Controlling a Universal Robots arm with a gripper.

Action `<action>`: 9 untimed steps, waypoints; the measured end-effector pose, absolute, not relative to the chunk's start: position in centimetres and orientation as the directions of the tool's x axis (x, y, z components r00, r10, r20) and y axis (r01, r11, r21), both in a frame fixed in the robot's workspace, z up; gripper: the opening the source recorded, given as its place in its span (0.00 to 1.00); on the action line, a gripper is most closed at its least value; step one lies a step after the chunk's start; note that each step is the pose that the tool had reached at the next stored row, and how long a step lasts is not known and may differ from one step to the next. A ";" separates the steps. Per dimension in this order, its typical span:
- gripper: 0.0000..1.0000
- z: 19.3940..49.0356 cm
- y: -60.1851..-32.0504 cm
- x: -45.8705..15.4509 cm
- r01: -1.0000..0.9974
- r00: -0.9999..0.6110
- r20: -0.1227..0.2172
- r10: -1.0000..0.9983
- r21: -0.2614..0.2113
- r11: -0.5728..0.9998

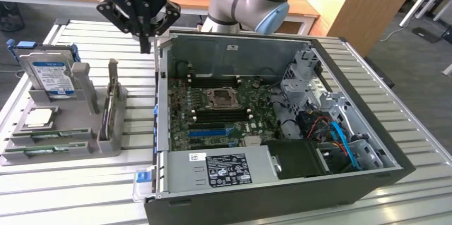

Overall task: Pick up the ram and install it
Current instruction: 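Reach for the ram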

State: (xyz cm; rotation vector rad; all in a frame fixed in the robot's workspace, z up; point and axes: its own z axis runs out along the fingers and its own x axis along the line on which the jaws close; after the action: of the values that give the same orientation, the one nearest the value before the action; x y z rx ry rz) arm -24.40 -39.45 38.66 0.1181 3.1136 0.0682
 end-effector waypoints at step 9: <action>0.11 38.5 -39.4 -26.9 0.075 -0.997 -0.023 0.077 0.044 0.996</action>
State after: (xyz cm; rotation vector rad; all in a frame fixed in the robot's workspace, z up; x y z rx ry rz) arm -26.87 -39.38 38.48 0.1185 3.1136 0.0675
